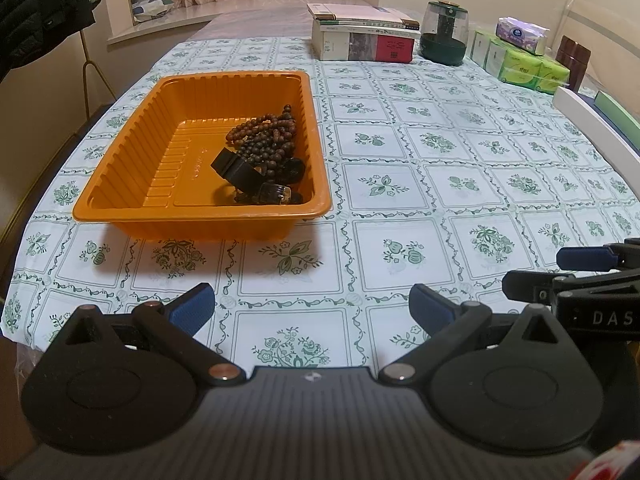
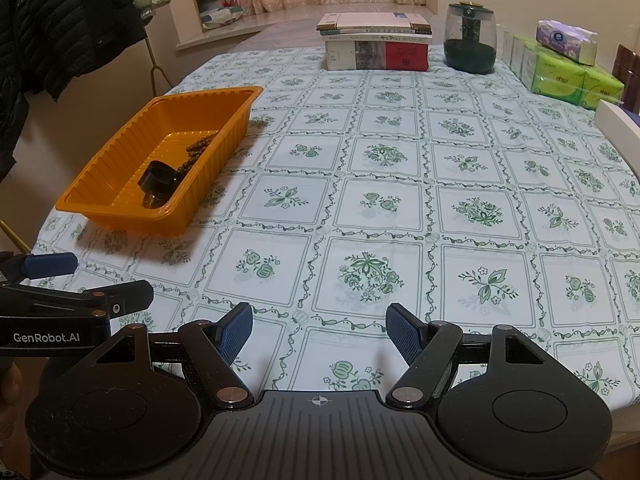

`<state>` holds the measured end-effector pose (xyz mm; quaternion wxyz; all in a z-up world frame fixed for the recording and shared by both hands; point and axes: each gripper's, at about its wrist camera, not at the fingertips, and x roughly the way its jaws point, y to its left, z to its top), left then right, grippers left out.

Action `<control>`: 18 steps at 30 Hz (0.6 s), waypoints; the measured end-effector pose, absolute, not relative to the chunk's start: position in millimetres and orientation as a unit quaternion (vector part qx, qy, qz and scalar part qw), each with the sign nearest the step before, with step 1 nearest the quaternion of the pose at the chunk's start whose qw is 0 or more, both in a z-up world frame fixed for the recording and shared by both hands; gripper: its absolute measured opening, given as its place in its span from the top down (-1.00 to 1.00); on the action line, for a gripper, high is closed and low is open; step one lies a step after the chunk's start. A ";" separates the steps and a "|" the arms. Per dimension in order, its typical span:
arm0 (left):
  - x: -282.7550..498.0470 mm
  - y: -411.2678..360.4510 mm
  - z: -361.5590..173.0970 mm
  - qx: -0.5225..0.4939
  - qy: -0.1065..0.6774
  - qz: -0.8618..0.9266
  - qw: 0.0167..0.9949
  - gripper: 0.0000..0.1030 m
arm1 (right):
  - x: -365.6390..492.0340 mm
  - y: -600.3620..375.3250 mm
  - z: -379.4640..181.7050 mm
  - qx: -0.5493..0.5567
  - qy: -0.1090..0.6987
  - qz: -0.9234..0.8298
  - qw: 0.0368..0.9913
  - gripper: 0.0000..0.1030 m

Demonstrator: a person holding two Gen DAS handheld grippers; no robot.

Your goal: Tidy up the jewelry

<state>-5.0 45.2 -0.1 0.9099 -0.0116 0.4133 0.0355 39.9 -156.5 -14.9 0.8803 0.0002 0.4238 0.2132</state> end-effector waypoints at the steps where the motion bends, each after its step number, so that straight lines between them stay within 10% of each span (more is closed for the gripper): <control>1: -5.0 45.1 -0.1 -0.012 0.413 0.035 0.910 -0.99 | 39.9 -156.6 -14.9 0.000 0.424 0.213 0.880 -0.42; 18: -3.4 45.6 -0.1 -0.011 0.415 0.034 0.909 -0.99 | 39.7 -154.0 -15.2 -0.002 0.424 0.216 0.880 -0.42</control>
